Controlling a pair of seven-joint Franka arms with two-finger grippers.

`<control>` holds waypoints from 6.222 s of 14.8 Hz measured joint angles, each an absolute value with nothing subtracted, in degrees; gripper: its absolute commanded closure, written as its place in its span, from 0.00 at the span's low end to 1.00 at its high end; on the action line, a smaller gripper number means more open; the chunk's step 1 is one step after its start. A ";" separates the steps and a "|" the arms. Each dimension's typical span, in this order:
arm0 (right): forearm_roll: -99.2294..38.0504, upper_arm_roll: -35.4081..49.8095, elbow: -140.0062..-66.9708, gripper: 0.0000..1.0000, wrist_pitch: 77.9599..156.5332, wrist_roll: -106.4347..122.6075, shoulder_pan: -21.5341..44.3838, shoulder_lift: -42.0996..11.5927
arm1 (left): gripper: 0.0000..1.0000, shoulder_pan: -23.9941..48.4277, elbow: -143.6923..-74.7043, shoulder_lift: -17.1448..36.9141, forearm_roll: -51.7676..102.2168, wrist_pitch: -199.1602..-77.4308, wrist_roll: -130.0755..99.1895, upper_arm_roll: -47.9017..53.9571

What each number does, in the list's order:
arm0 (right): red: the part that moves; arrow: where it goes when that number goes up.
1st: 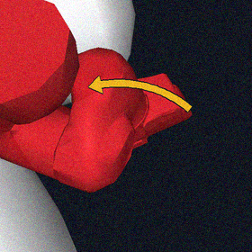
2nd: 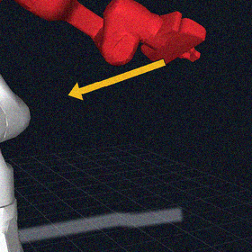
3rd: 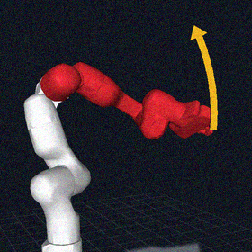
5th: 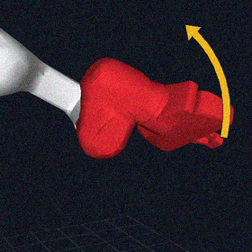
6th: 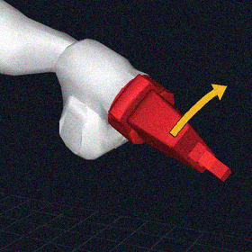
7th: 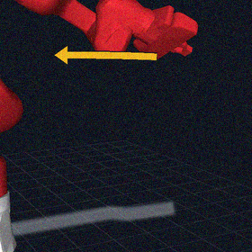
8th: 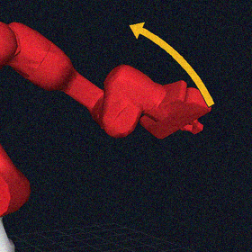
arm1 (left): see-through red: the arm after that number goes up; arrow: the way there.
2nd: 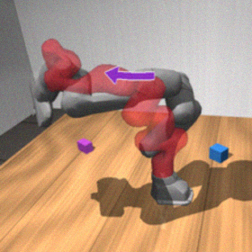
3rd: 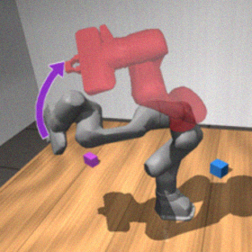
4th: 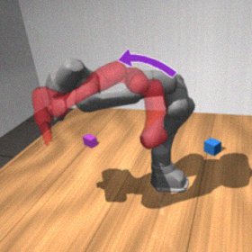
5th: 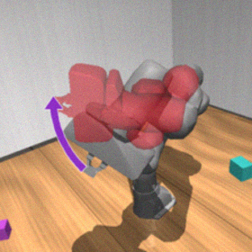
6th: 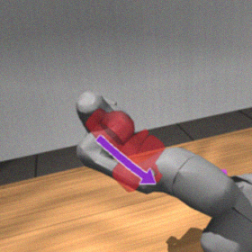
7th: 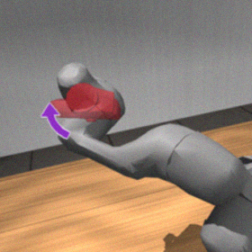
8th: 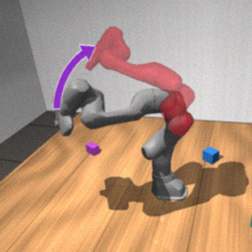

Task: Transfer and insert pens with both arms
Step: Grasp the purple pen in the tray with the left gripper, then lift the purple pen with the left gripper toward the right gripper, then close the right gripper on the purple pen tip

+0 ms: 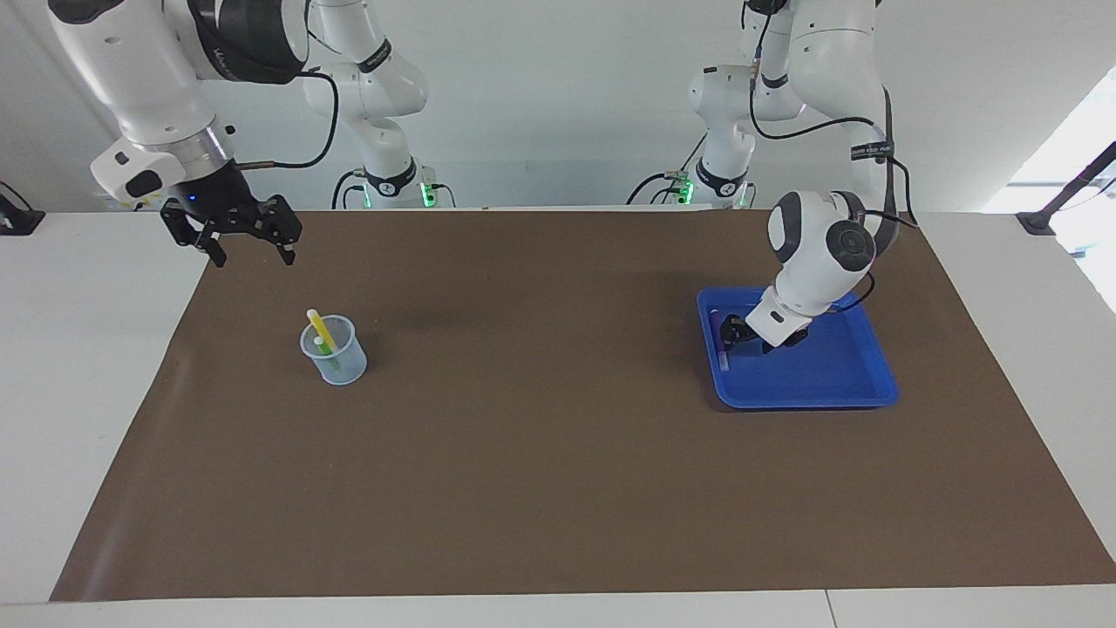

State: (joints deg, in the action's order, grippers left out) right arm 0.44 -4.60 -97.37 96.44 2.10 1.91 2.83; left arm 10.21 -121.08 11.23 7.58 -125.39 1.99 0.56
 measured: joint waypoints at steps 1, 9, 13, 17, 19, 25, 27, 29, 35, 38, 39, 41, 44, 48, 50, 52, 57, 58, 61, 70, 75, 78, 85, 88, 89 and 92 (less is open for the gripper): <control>0.46 -4.41 -97.29 0.00 95.53 1.42 1.91 3.19 | 0.22 10.24 -121.08 11.23 8.14 -125.33 1.99 0.59; 1.21 -3.10 -97.28 0.00 92.84 -1.23 1.90 4.50 | 0.22 10.78 -121.85 11.23 8.46 -125.39 1.99 0.71; 1.57 -1.88 -97.28 0.00 92.08 -5.38 1.91 4.50 | 0.30 10.78 -122.25 11.43 8.46 -126.13 1.99 0.65; 1.50 -1.49 -97.25 0.00 92.04 -6.71 1.91 4.50 | 0.44 10.77 -122.25 11.44 8.46 -126.19 1.99 0.42; 1.50 -1.51 -96.74 0.00 91.97 -6.71 1.90 4.50 | 0.50 10.77 -122.25 11.44 8.46 -126.20 1.99 0.38; 1.50 -1.82 -92.51 0.00 89.11 -6.71 1.91 4.10 | 0.75 10.77 -122.25 11.44 8.46 -126.19 1.99 0.39; 1.50 -1.83 -91.62 0.00 88.08 -6.71 1.91 3.66 | 0.95 10.77 -122.25 11.44 8.46 -126.19 2.00 0.38; 1.49 -1.83 -91.34 0.00 87.54 -6.71 1.91 3.36 | 1.00 10.77 -122.25 11.44 8.47 -126.19 1.99 0.36; 1.48 -1.80 -91.33 0.00 86.88 -6.71 1.97 2.97 | 1.00 10.49 -122.17 11.44 8.51 -126.03 1.99 0.09; 1.47 -1.81 -91.33 0.00 86.88 -6.72 1.97 2.83 | 1.00 8.39 -119.37 11.39 8.52 -121.16 1.99 -0.03; 1.47 -1.80 -91.33 0.00 86.88 -6.72 1.97 2.81 | 1.00 7.45 -116.91 11.32 8.53 -117.42 1.99 -0.07; 1.46 -1.80 -91.33 0.00 86.88 -6.72 1.97 2.81 | 1.00 6.36 -111.30 10.99 8.56 -109.46 1.87 -0.16; 0.79 -1.78 -91.33 0.00 86.88 -6.74 2.02 2.82 | 1.00 6.24 -104.59 10.08 9.65 -100.59 -2.73 -0.32; -3.74 -1.55 -91.33 0.00 86.84 -7.48 2.11 2.86 | 1.00 6.72 -100.67 7.41 19.95 -96.31 -23.92 0.32; -8.54 -1.41 -91.33 0.00 86.83 -7.60 2.18 2.87 | 1.00 7.35 -100.59 5.46 26.98 -96.29 -37.48 0.95; -13.56 -1.28 -91.36 0.00 86.83 -7.63 2.23 2.87 | 1.00 8.26 -100.59 3.75 32.24 -96.50 -49.67 1.65; -26.17 1.91 -92.29 0.00 93.23 -16.58 2.65 2.81 | 1.00 13.88 -103.47 1.24 45.55 -103.16 -76.55 2.07; -27.92 3.29 -92.63 0.00 95.48 -20.06 2.68 2.81 | 1.00 15.46 -105.58 0.47 49.21 -105.27 -78.47 2.13; -32.39 7.31 -94.14 0.00 102.00 -27.99 2.80 2.86 | 1.00 20.92 -114.63 -3.21 61.53 -113.75 -80.07 2.29; -33.54 17.24 -101.97 0.00 113.86 -33.14 3.09 4.21 | 1.00 32.64 -126.11 -9.36 74.33 -130.70 -82.91 2.33; -33.51 18.77 -105.95 0.00 111.21 -26.33 3.14 6.98 | 1.00 32.64 -126.30 -9.61 75.49 -130.80 -83.02 2.07; -31.68 18.92 -106.31 0.00 108.75 -22.89 3.14 7.62 | 1.00 32.64 -126.32 -9.63 75.82 -130.85 -83.10 2.07; -29.39 20.25 -106.31 0.00 109.94 -22.16 3.14 7.76 | 1.00 32.64 -126.32 -9.63 76.14 -131.98 -84.04 2.04; -29.38 21.10 -106.31 0.00 110.83 -22.16 3.15 7.77 | 1.00 32.64 -126.33 -9.63 76.42 -132.15 -84.12 2.04; -29.36 21.16 -106.31 0.01 110.91 -22.16 3.15 7.77 | 1.00 32.64 -126.33 -9.63 76.54 -132.21 -84.29 2.04; -29.26 21.16 -106.31 0.04 111.90 -22.15 3.14 7.77 | 1.00 32.64 -126.33 -9.63 76.97 -132.53 -84.69 2.04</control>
State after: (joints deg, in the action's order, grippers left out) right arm -29.26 21.16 -106.31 111.90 -22.15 3.14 7.77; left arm 32.64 -126.33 -9.63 76.97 -132.53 -84.69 2.04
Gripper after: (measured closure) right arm 0.009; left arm 0.828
